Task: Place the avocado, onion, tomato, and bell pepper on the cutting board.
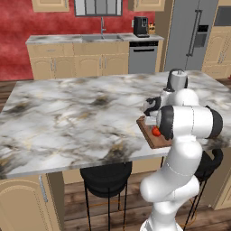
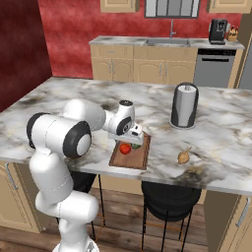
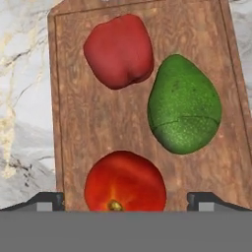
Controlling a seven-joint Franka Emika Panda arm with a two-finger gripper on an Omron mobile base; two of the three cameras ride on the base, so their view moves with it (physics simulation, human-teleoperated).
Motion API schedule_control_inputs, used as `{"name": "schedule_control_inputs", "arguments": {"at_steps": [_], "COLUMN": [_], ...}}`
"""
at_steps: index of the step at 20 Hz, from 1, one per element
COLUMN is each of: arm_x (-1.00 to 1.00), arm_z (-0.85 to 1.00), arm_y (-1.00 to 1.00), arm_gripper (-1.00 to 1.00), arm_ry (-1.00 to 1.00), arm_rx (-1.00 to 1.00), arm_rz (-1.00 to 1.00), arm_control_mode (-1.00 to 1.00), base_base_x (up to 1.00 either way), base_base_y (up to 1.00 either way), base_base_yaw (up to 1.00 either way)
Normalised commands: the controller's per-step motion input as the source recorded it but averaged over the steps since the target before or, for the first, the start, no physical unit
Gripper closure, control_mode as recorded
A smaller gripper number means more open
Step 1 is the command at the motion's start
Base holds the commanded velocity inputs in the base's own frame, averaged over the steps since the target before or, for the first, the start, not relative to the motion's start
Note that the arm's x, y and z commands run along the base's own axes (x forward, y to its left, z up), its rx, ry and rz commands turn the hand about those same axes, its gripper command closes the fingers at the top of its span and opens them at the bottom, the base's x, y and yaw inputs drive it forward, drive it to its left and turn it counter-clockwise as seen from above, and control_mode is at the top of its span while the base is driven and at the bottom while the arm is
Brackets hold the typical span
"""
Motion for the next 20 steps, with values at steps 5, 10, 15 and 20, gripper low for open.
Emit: {"name": "schedule_control_inputs", "arguments": {"at_steps": [5, 10, 15, 20], "arm_x": [-0.03, 0.0, 0.0, 0.0], "arm_z": [0.55, 0.62, 0.47, 0.16], "arm_y": [0.0, -0.07, -0.39, -0.61], "arm_gripper": [-1.0, -1.0, -1.0, -1.0], "arm_ry": [0.0, 0.03, 0.07, 0.09], "arm_rx": [0.0, 0.0, 0.0, 0.0], "arm_rz": [0.0, 0.0, -0.01, 0.0], "arm_control_mode": [-1.0, -1.0, -1.0, -1.0], "base_base_x": [0.0, 0.0, 0.0, 0.0], "base_base_y": [0.0, 0.0, 0.0, 0.0], "base_base_yaw": [0.0, 0.0, 0.0, 0.0]}}
